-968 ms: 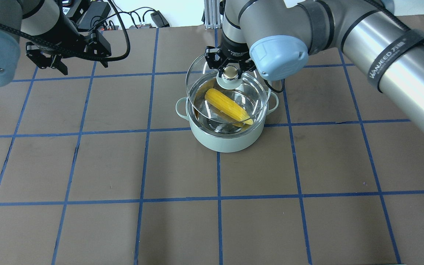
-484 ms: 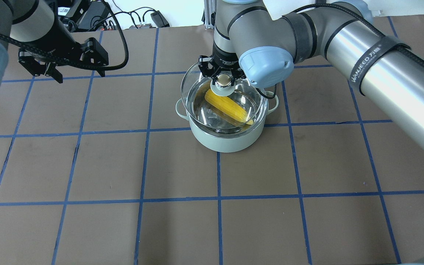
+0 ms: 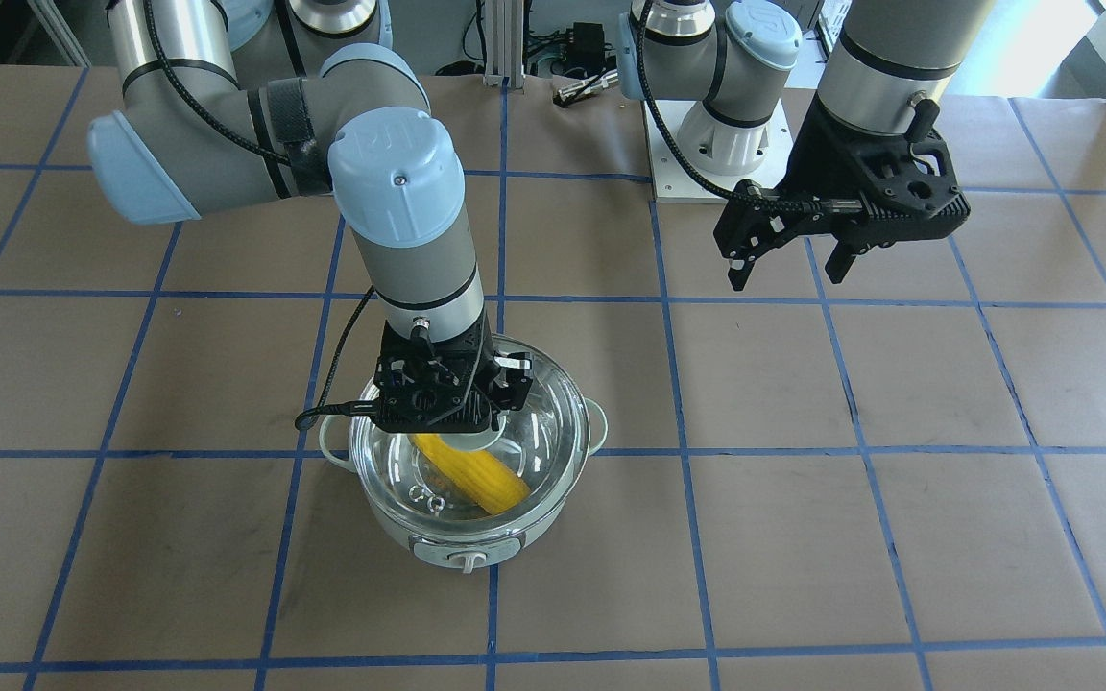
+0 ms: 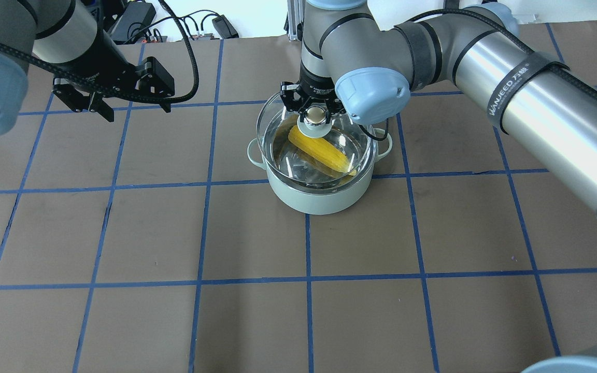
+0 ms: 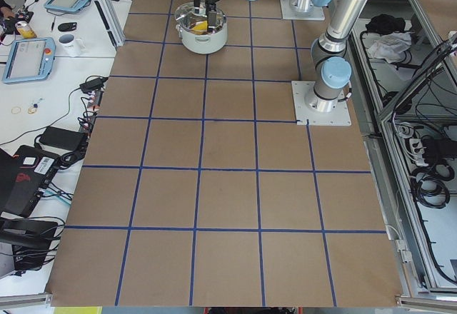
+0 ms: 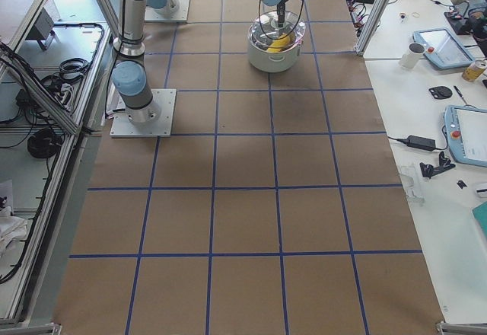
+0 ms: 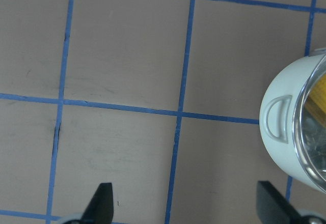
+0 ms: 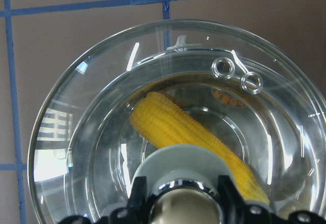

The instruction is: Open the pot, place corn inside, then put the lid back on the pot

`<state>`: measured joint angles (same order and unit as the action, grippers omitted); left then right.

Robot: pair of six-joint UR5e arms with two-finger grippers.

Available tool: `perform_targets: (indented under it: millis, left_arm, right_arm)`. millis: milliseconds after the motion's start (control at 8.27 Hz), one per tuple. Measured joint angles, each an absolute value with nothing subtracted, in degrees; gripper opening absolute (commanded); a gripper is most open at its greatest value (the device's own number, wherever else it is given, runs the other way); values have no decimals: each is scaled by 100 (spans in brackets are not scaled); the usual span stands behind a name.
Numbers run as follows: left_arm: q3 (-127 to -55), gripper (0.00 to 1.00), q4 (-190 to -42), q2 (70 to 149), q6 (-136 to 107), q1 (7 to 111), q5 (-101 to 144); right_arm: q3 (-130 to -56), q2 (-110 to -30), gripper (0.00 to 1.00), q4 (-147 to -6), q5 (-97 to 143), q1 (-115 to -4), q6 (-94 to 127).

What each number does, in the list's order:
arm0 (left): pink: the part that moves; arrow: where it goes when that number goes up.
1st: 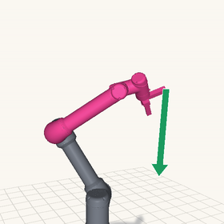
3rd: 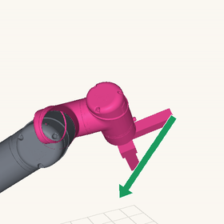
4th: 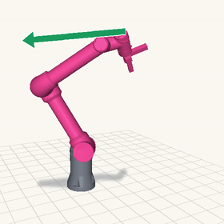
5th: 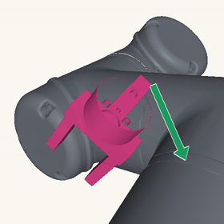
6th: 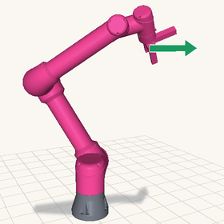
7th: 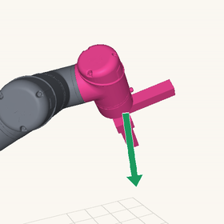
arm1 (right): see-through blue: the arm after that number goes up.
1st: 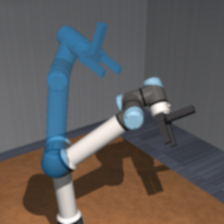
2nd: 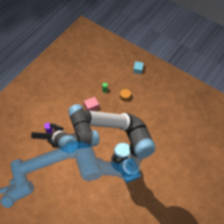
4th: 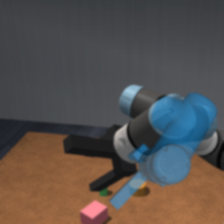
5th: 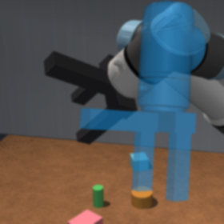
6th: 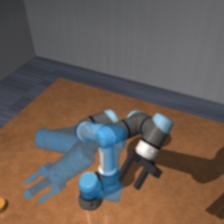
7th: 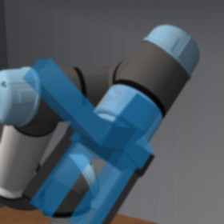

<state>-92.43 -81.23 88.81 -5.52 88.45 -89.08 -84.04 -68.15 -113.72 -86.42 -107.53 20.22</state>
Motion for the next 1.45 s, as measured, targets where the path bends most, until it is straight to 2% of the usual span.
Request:
perform_targets:
  millis: [1452]
  left_arm:
    - [-9254, 100, -8163, 8893, -122, 8857, -8825]
  right_arm:
    - [-8444, -6777, 18, -11079, -8631, -10716, 1814]
